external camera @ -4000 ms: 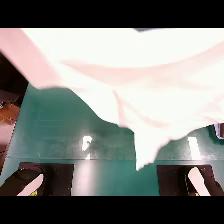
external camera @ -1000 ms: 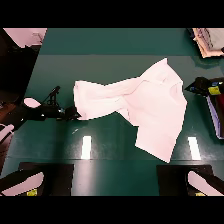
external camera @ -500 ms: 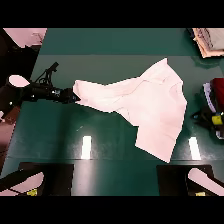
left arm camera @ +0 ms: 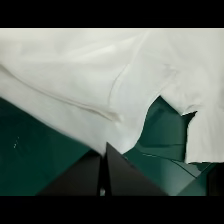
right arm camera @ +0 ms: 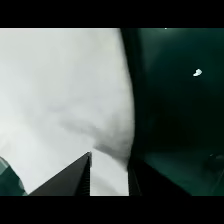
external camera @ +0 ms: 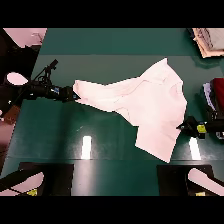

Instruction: Fold the shirts.

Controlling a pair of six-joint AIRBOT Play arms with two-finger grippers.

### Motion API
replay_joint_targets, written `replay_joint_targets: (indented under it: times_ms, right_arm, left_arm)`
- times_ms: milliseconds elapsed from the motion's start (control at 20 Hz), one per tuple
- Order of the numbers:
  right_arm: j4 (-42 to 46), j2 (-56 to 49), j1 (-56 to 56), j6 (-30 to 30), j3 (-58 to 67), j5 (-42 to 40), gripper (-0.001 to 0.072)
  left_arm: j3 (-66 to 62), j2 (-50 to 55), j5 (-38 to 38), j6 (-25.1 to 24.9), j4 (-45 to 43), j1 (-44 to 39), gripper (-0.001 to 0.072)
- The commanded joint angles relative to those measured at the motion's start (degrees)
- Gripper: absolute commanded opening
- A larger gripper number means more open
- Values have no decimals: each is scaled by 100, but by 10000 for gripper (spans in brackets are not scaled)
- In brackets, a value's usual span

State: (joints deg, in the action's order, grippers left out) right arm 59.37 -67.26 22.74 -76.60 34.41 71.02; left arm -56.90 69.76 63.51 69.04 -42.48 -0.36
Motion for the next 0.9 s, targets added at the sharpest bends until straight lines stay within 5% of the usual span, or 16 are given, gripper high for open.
replay_joint_targets:
  times_ms: [0,350,700,850]
  right_arm:
    - [11,400,-243,11,-52,-365,14]
    - [-1381,1552,-133,17,2079,-949,15]
    - [-1545,1338,-310,20,6393,-1502,15]
    - [-957,1432,-310,17,7501,-1515,15]
  left_arm:
    - [-7,-4,7,13,17,0,25]
    - [-2273,-7,352,295,1904,1012,24]
    - [-6697,-26,105,297,1635,1296,24]
    - [-6824,-614,-400,297,1399,1296,24]
